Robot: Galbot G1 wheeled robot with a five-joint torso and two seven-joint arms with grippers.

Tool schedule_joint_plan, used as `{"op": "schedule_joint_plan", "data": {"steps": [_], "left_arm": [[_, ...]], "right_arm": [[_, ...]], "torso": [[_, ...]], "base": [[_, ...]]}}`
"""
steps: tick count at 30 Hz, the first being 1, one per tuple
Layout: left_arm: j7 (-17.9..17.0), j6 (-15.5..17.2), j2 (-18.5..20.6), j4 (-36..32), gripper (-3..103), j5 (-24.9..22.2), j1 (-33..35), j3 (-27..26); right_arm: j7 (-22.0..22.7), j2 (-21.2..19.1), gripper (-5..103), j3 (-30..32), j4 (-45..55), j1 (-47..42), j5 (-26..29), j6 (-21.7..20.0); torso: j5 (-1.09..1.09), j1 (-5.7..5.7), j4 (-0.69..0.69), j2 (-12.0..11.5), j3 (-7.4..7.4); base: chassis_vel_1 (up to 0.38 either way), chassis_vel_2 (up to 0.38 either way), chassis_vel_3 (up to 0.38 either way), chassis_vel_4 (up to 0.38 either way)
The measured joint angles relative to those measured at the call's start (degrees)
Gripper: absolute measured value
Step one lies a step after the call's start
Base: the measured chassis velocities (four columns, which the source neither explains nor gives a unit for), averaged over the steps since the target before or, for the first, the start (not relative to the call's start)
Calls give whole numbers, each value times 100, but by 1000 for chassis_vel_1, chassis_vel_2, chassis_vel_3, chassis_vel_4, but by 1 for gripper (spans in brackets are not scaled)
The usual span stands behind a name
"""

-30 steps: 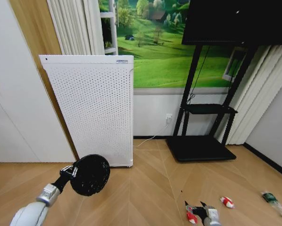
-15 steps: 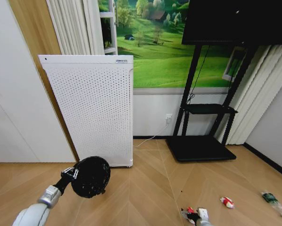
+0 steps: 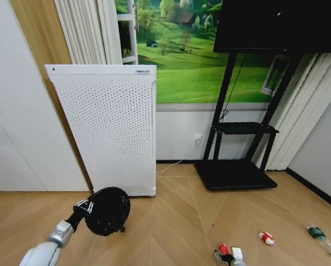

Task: Pick up the trash bin and place the garbage on the floor into it.

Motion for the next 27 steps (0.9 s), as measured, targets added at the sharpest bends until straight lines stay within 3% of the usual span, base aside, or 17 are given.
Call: {"op": "schedule_joint_plan", "data": {"steps": [18, 27], "left_arm": [[-5, -83, -23, 141, 6, 18, 13, 1], [-8, -104, -20, 193, 6, 23, 8, 5]], "right_arm": [[-65, 193, 103, -77, -730, 318, -157, 12], [-115, 165, 85, -66, -735, 290, -156, 49]], "torso": [[-1, 0, 1, 2, -1], [0, -1, 1, 2, -2]], "base": [[0, 0, 0, 0], [0, 0, 0, 0]]}}
